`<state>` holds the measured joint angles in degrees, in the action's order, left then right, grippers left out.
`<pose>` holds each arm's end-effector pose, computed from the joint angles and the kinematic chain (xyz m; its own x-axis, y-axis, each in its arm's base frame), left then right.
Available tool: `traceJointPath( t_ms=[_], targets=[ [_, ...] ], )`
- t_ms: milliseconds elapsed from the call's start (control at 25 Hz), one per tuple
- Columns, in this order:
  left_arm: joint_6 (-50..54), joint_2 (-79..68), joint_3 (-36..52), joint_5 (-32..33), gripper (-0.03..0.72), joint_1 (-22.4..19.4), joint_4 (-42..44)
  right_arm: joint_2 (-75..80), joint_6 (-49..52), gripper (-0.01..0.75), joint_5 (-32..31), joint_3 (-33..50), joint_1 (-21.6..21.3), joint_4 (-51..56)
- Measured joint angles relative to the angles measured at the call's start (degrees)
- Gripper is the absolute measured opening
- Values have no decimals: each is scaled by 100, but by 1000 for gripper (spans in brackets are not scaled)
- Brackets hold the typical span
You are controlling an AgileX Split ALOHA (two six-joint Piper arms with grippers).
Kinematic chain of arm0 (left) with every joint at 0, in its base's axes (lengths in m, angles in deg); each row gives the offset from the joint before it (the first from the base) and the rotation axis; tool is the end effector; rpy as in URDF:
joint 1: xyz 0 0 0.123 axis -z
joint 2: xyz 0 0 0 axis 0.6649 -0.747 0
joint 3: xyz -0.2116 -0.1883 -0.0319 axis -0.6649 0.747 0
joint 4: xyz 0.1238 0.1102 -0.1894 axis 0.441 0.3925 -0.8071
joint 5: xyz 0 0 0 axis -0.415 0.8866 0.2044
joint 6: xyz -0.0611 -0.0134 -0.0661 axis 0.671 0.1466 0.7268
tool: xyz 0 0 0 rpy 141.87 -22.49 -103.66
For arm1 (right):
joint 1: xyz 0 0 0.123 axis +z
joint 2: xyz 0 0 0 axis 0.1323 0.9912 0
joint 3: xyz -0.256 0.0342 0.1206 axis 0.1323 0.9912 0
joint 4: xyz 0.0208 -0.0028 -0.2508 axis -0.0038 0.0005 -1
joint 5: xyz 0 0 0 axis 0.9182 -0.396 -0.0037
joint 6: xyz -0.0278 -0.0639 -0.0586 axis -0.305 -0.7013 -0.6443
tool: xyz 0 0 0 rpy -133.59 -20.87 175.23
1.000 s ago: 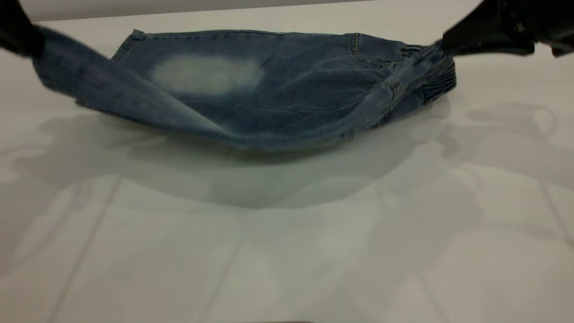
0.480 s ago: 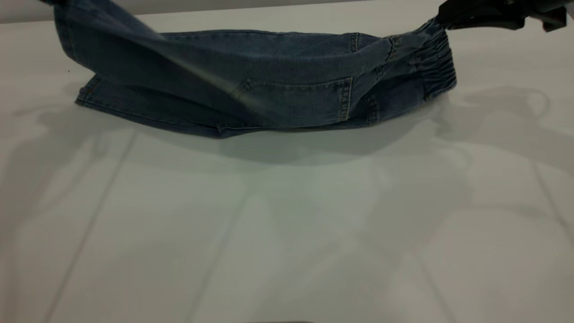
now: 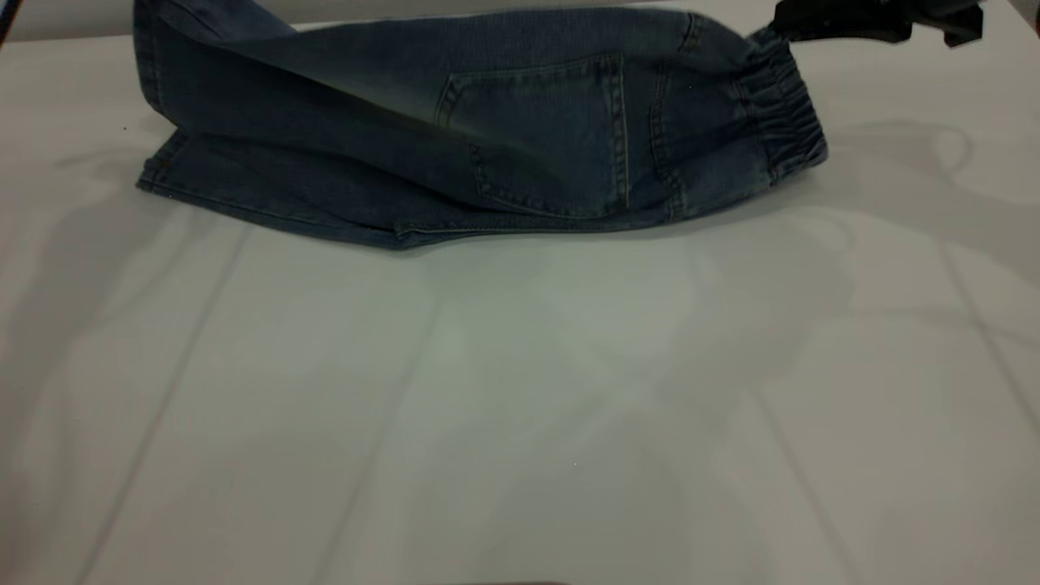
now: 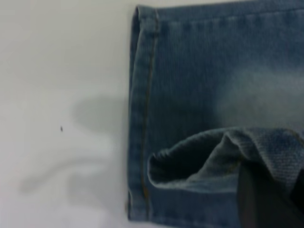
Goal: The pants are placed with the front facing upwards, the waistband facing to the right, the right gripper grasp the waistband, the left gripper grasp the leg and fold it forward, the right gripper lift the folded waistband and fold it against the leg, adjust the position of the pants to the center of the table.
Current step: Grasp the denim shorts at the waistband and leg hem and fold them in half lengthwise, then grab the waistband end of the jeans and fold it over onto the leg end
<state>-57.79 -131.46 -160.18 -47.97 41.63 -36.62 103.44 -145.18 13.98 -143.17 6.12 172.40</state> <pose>0.4546 -0.0119 0.1982 -0.7863 0.0769 -0.6131 0.1428 0.9880 -0.0593 0.4078 0.0423 0.1146 -0.7873 0.2630 -0.5577 -0.1641 0.7824 0.6007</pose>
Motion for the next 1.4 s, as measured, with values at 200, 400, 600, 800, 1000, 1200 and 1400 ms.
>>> traceJointPath(
  t_ms=[200, 400, 600, 800, 1000, 1200, 1400],
  targets=[
    [-112, -462, -502, -60, 48, 0, 0, 295, -75, 30, 446, -227, 0, 247],
    [-316, -804, -641, -490, 48, 0, 0, 577, -253, 39, 527, -407, 0, 484],
    [-501, -987, -649, -869, 73, 0, 0, 599, -271, 170, 527, -442, -34, 495],
    [-903, -987, -649, -1225, 231, 0, 0, 599, -229, 459, 334, -442, -175, 495],
    [-1075, -980, -649, -1284, 494, 0, 0, 599, 489, 640, -286, -442, -396, 98],
    [-1044, -721, -649, -527, 617, 0, -11, 599, 1876, 627, -1066, -461, -655, -1164],
    [-1050, -525, -655, 605, 589, 0, -11, 629, 3009, 588, -1401, -479, -695, -2455]
  ],
)
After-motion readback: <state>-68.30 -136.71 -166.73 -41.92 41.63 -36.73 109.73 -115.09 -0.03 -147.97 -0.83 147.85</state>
